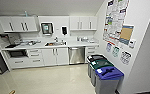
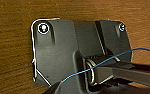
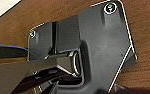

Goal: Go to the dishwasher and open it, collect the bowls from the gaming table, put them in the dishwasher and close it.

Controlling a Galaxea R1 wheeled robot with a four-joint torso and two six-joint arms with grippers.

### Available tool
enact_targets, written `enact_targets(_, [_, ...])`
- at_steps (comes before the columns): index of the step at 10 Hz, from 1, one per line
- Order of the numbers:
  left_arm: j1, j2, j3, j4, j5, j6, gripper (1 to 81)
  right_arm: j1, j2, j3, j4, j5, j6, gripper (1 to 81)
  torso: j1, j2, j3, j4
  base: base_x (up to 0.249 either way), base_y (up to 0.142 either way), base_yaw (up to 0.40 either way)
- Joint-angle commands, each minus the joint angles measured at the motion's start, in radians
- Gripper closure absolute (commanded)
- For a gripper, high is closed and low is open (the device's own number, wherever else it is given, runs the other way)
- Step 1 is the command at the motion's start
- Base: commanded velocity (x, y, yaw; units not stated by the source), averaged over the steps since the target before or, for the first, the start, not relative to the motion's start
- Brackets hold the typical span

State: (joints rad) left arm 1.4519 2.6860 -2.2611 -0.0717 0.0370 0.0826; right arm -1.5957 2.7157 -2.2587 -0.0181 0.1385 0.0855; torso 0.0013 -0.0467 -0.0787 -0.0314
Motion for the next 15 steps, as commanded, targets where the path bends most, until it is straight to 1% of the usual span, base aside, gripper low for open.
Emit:
enact_targets(1, [-0.052,-0.021,0.008,0.001,0.06,0.006,1.0,0.035,-0.018,0.012,-0.017,-0.051,-0.006,1.0,0.0,0.0,0.0,0.0,0.165,0.0,0.0])
enact_targets(7, [-0.052,-0.021,0.008,0.003,0.06,0.006,1.0,0.038,-0.021,0.012,-0.017,-0.051,-0.006,1.0,0.0,0.0,0.0,0.0,0.162,0.0,0.0])
enact_targets(15, [-0.052,-0.023,0.008,0.001,0.06,0.006,1.0,0.044,-0.02,0.013,-0.025,-0.053,-0.004,1.0,0.0,0.0,0.0,0.0,0.126,0.0,0.0])
